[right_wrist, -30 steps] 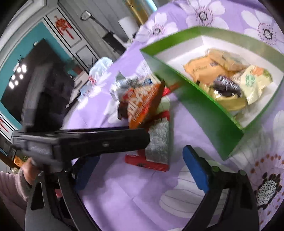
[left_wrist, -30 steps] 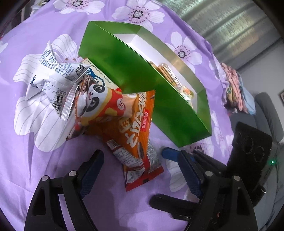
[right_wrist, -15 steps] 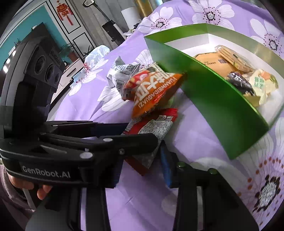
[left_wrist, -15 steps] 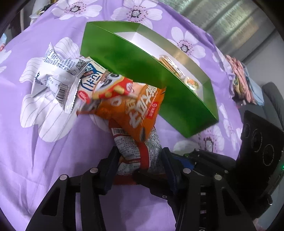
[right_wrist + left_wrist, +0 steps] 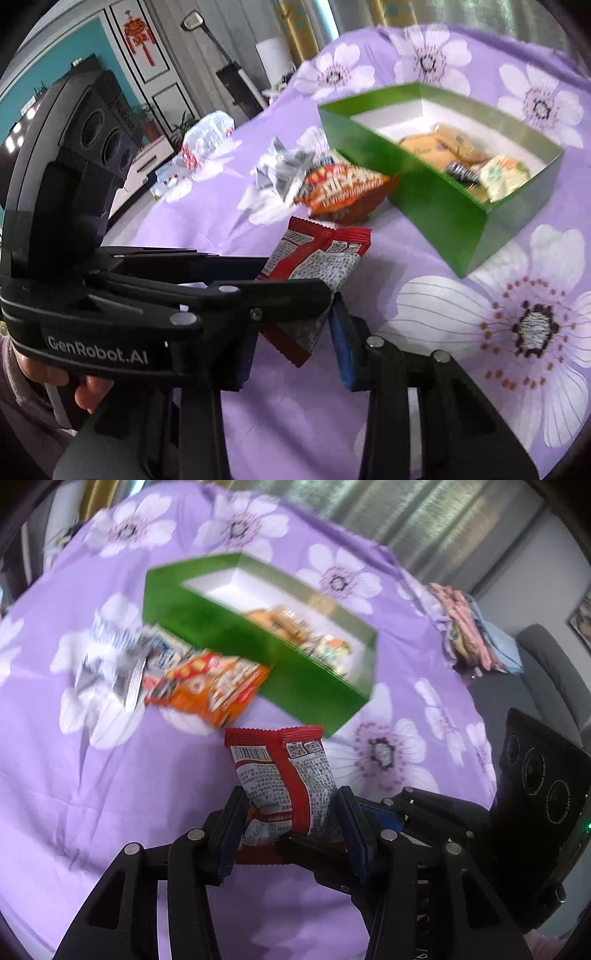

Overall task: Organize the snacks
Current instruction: 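Carry the red-and-silver bag over the green box with the left tool, then lower the red-and-silver bag into the box and open the left tool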

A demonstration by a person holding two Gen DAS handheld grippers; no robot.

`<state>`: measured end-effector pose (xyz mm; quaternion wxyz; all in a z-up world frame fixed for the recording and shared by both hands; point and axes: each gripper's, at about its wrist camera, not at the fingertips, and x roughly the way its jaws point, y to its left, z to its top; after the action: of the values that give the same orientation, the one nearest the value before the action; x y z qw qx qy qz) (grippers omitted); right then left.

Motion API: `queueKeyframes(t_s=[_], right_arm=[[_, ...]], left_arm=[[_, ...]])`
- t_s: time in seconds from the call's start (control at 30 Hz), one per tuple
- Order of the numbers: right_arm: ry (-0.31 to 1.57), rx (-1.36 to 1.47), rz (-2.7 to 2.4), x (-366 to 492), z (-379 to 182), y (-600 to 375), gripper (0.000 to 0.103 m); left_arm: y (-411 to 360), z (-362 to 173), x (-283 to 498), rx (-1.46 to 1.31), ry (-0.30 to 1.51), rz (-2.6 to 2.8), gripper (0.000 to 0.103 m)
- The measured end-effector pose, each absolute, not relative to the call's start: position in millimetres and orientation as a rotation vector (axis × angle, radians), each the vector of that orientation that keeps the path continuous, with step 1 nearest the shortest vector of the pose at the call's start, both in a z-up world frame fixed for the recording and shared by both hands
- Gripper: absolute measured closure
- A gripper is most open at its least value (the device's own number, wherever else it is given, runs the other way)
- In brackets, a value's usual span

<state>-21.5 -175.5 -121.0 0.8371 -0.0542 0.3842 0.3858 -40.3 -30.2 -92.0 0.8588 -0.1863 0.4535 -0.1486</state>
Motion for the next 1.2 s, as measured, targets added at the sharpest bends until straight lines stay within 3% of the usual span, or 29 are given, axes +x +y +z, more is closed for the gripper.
queueKeyframes(t_s=[0.67,1.2], right_arm=[[0.591,-0.103,0.713,-1,-49,-203,0.066],[0.604,-0.062,0.661,78,-48,-207,0.066]], left_arm=[[-57,-21,9,-0.288,0.795,-0.405,0.054],[-63,-36,91,-0.287,0.841,-0.414,0.054]])
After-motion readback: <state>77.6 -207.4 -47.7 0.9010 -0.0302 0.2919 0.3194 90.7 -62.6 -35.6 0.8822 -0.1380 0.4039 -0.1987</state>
